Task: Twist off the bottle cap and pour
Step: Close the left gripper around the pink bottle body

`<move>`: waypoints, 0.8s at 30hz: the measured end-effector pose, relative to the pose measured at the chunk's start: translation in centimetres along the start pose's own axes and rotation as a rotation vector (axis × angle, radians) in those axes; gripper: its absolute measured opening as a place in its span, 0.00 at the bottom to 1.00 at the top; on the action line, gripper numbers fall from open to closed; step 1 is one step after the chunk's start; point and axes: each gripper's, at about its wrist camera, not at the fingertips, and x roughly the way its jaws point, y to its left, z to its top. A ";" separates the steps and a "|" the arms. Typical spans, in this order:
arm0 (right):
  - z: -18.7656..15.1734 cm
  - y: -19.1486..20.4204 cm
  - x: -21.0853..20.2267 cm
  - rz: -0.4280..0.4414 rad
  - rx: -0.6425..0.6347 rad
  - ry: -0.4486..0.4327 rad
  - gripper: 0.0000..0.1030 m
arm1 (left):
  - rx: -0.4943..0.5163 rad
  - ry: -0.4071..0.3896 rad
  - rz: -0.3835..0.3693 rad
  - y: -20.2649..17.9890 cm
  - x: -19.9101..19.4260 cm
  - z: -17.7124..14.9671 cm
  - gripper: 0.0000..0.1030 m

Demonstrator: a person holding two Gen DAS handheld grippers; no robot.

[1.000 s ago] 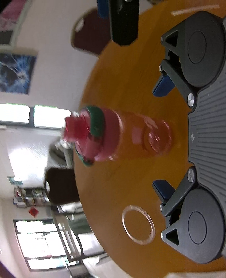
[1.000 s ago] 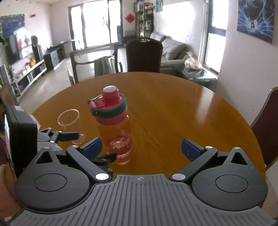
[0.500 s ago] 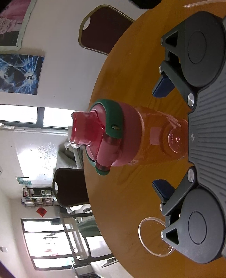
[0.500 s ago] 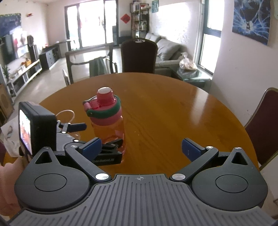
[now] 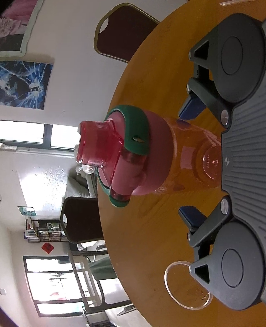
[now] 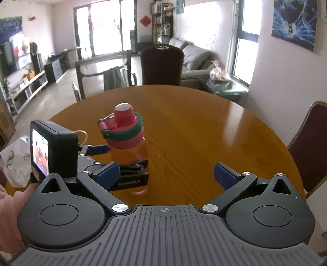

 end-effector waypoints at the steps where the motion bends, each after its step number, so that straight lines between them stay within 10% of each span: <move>1: 0.0 0.0 0.0 -0.001 -0.001 0.000 0.99 | 0.002 -0.002 -0.004 0.0 0.0 0.0 0.80; 24: 1.1 0.9 0.4 0.060 -0.062 0.022 0.99 | 0.044 -0.038 -0.053 0.0 -0.2 -1.1 0.70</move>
